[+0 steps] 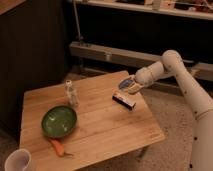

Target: Place the white sponge in the ceramic cup

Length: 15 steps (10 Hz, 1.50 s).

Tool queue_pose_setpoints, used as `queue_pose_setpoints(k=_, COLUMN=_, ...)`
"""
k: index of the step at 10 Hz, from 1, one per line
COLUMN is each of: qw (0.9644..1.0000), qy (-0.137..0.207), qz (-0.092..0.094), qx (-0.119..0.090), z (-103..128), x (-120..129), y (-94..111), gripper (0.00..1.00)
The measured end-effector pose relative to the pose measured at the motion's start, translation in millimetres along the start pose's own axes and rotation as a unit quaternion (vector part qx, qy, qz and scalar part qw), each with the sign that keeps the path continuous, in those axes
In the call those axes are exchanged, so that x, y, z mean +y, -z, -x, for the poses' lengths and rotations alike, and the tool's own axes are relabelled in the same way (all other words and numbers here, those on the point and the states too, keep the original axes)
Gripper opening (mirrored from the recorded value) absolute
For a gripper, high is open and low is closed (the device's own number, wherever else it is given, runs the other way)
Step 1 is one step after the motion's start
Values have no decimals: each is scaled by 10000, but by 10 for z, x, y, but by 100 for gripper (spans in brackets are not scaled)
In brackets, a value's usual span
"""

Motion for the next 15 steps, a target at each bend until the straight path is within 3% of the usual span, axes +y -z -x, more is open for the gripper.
queue_pose_setpoints(k=7, qw=10000, qy=-5, qz=-15, qx=-8, z=-9, x=-3, y=10, gripper=0)
queue_pose_setpoints(k=9, qw=9998, qy=108, qz=-166, qx=-72, z=30, x=0, y=28, gripper=0)
queue_pose_setpoints(k=11, qw=9985, qy=339, qz=-381, qx=-178, z=237, x=36, y=44, gripper=0)
queue_pose_setpoints(k=13, qw=9948, qy=763, qz=-576, qx=-353, z=657, x=143, y=-31, gripper=0)
queue_pose_setpoints(k=15, qw=9898, qy=1193, qz=-596, qx=-500, z=1156, x=340, y=-232, gripper=0)
